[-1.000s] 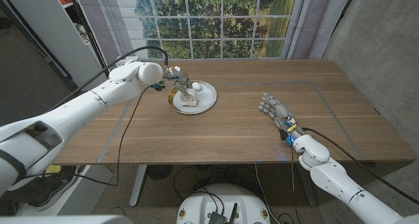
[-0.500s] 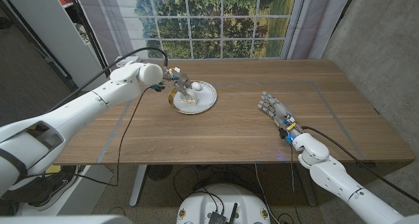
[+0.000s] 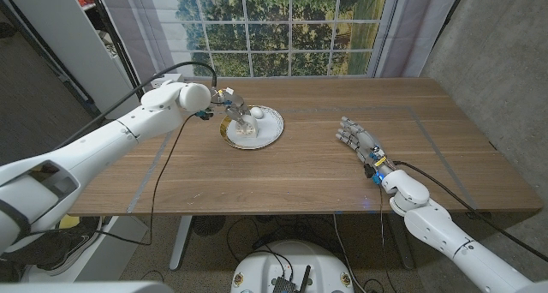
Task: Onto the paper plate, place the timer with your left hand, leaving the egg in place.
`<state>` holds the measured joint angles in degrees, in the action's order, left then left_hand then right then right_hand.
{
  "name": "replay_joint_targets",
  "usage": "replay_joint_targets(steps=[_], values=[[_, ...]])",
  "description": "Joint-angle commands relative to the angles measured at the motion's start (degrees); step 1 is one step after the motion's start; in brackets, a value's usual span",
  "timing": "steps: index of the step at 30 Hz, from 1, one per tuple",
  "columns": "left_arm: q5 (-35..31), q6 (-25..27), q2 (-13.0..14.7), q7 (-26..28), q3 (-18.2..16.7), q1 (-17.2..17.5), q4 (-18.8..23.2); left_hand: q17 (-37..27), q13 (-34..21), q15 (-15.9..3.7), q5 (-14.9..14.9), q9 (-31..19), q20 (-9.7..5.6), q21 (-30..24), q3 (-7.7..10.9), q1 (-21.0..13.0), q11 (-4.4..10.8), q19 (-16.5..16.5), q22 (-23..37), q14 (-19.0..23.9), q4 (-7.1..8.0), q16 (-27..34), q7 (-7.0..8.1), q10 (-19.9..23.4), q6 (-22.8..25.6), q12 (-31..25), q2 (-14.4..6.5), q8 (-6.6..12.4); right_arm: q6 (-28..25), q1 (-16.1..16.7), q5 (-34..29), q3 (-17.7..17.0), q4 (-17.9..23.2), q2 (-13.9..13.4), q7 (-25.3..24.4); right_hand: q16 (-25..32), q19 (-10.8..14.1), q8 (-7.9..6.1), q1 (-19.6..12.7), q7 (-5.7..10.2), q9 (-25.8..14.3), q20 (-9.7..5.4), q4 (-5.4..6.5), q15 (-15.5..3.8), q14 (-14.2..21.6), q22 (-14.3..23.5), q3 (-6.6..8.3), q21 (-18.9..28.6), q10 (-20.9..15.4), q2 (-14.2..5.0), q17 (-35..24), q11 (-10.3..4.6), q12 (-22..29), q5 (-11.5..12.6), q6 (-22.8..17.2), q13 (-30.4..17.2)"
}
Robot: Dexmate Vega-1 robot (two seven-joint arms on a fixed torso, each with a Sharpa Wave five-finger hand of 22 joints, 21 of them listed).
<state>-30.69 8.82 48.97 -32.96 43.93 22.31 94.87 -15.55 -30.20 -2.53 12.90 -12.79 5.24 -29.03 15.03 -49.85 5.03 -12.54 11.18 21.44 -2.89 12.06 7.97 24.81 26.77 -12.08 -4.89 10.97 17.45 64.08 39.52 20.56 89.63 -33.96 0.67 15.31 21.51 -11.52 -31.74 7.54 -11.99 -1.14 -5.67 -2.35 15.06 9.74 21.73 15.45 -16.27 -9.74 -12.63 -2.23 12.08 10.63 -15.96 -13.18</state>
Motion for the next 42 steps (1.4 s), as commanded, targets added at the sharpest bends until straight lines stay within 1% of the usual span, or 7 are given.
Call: replay_joint_targets(steps=[1,7,13,18,27,35,42], values=[[0.9,1.4,1.2,0.7,-1.4,1.3,1.9,0.2,0.5,-2.91,-0.1,0.1,0.42,0.4,-0.50,0.3,-0.75,0.8,0.1,-1.9,-0.07,-0.6,-0.06,-1.7,-1.8,0.7,0.6,-0.44,0.7,-1.0,-0.1,0.1,-0.9,0.4,0.8,0.3,0.5,-0.22,-0.1,0.08,-0.1,0.03,-0.06,-4.91,0.2,0.1,-0.22,-0.1,-0.4,-0.46,-0.2,0.13,0.4,0.3,-0.1,-0.3],[2.2,1.8,2.5,2.0,-3.1,2.8,4.0,0.9,1.5,-1.72,-0.3,0.5,0.93,1.1,-1.37,1.1,-1.44,1.7,-0.1,-4.3,-0.09,-1.2,0.27,-4.2,-4.2,1.3,1.5,-0.60,1.1,-1.5,-0.1,0.2,-1.4,0.7,1.1,0.4,0.6,-0.24,-0.1,0.03,-0.1,0.06,-0.05,-4.87,0.3,0.1,-0.23,-0.2,-0.5,-0.45,-0.2,0.21,0.4,0.3,-0.2,-0.3],[4.7,2.5,3.9,4.8,-5.7,5.7,6.5,2.9,3.6,2.19,-0.5,1.0,2.34,2.5,-2.39,1.5,-3.61,3.3,-0.4,-9.4,-0.53,-2.0,-0.59,-9.3,-9.1,1.8,2.3,-0.92,1.3,-2.5,-0.7,0.3,-1.4,0.3,1.8,0.4,0.6,-0.44,-0.1,-0.24,-0.1,0.10,-0.07,-4.70,0.3,0.1,-0.27,-0.4,-1.2,-0.40,-0.1,0.44,0.6,0.3,-0.7,-0.3],[8.8,3.3,5.3,8.1,-9.1,9.1,9.0,3.7,4.6,2.89,-0.6,1.2,2.87,3.4,-2.92,2.0,-4.42,4.3,-0.5,-11.5,-0.55,-2.1,-0.60,-11.2,-11.3,1.7,2.6,-0.86,1.5,-3.4,-1.5,0.3,-1.1,0.0,2.0,0.4,0.6,-0.47,0.0,-0.28,-0.1,0.10,-0.01,-4.76,0.3,0.1,-0.34,-0.5,-1.2,-0.37,-0.2,0.42,0.6,0.3,-0.8,-0.3],[20.8,-0.1,8.3,19.0,-18.4,19.7,13.6,4.2,5.6,2.53,-0.9,1.4,2.99,4.0,-3.50,3.4,-4.08,4.7,-0.6,-11.9,0.08,-1.5,0.28,-11.6,-11.7,1.2,2.3,-0.46,1.7,-4.5,-2.8,0.1,1.2,-0.8,1.7,0.3,0.6,-0.44,0.4,-0.31,-0.1,0.15,0.19,-4.82,0.0,0.1,-0.57,-0.8,-0.8,-0.22,-0.2,0.23,0.4,0.2,-0.8,-0.3],[27.6,-4.1,9.4,26.9,-23.7,27.1,15.7,4.5,6.6,0.72,-1.1,1.5,2.92,4.3,-3.55,3.7,-3.30,4.0,-0.6,-9.6,0.05,-0.7,0.45,-10.1,-11.9,0.4,1.8,-0.21,1.3,-5.6,-3.4,0.2,1.7,-1.2,2.1,0.1,0.4,-0.40,0.7,-0.11,0.0,0.21,0.37,-4.70,-0.4,0.1,-0.75,-1.1,-0.2,-0.18,-0.2,0.34,0.2,0.2,-0.8,-0.3],[34.6,-11.5,7.1,33.5,-28.0,33.5,14.0,4.6,7.3,0.39,-1.4,1.5,3.15,4.5,-3.32,4.1,-3.05,3.2,-0.6,-9.4,0.21,-0.6,-0.02,-9.5,-12.1,0.0,0.8,0.01,1.0,-6.6,-3.2,0.4,1.0,-1.1,2.8,0.1,0.4,-0.38,0.8,-0.08,0.0,0.22,0.38,-4.67,-0.5,0.1,-0.82,-1.3,-0.2,-0.15,-0.2,0.17,0.2,0.1,-0.8,-0.3]])
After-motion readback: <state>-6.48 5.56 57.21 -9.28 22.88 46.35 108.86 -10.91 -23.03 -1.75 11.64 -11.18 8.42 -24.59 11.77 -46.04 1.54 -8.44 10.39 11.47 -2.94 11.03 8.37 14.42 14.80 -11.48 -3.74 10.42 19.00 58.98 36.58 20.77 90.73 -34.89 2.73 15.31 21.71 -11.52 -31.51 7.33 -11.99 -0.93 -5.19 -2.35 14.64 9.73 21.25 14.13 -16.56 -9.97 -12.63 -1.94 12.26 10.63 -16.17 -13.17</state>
